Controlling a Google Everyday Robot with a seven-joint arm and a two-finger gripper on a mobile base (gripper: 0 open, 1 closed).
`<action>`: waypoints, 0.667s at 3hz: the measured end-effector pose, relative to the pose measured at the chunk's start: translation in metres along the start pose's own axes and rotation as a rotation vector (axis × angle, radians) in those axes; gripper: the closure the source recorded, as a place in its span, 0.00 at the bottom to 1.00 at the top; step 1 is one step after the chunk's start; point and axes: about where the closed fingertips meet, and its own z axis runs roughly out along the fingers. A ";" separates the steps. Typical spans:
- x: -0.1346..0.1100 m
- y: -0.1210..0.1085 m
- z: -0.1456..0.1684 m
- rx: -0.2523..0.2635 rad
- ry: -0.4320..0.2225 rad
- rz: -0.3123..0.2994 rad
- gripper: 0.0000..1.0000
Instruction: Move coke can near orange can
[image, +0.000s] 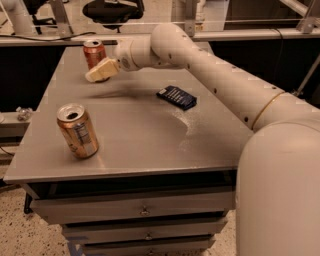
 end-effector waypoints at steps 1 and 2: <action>0.002 -0.009 0.023 0.007 -0.022 0.028 0.16; 0.006 -0.012 0.039 0.004 -0.032 0.084 0.41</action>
Offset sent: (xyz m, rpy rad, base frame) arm 0.0402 0.0307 -0.0231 0.1068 0.1067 -0.0534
